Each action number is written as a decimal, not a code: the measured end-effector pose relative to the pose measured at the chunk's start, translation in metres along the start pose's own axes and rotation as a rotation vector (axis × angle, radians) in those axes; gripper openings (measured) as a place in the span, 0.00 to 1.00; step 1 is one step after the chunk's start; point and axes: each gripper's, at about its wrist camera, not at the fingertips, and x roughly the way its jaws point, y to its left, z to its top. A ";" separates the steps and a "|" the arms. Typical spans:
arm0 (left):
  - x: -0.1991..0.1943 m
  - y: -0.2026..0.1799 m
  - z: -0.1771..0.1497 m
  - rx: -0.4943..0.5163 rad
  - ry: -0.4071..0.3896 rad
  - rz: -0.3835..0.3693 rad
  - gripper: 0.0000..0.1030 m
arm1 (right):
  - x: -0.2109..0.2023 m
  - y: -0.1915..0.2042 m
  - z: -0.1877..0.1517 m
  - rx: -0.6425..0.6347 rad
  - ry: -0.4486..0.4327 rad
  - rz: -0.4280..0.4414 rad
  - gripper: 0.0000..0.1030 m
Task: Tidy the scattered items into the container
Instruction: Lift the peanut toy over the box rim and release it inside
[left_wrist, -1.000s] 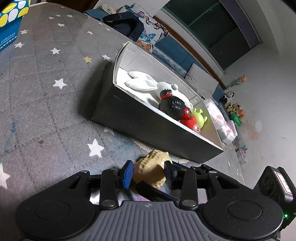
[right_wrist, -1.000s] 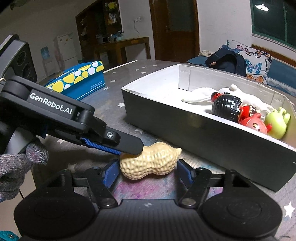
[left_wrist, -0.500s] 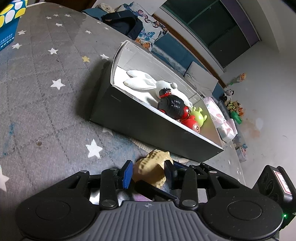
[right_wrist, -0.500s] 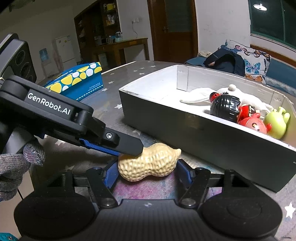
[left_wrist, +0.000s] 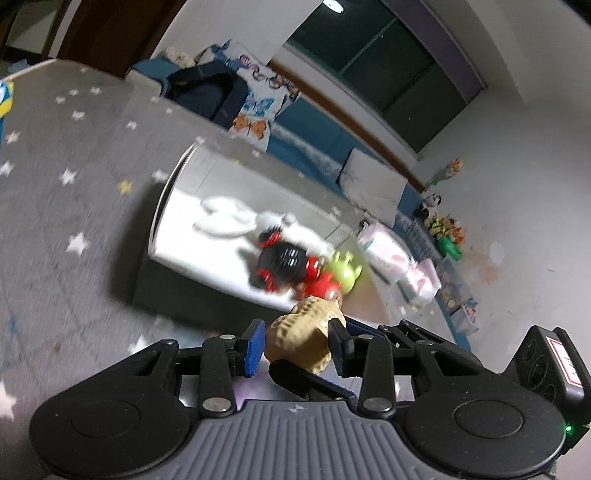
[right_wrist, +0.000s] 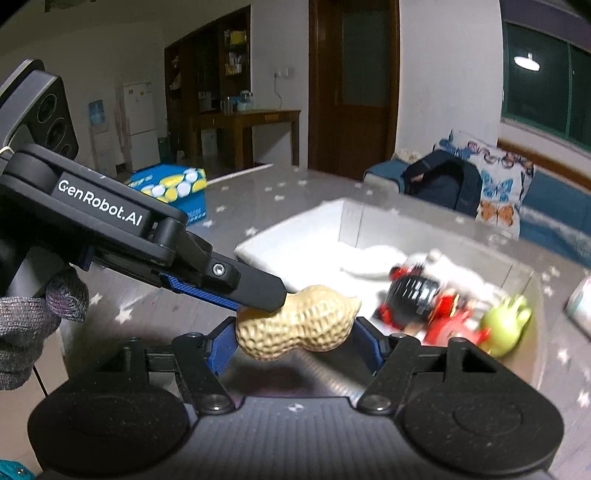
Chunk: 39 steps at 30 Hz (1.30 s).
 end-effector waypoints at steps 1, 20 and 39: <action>0.002 -0.002 0.005 0.002 -0.007 -0.001 0.38 | 0.001 -0.004 0.005 -0.007 -0.004 -0.002 0.66; 0.074 0.025 0.069 -0.084 -0.007 0.079 0.38 | 0.088 -0.070 0.058 -0.114 0.122 0.072 0.66; 0.115 0.039 0.084 -0.100 0.014 0.186 0.39 | 0.151 -0.087 0.075 -0.182 0.286 0.124 0.66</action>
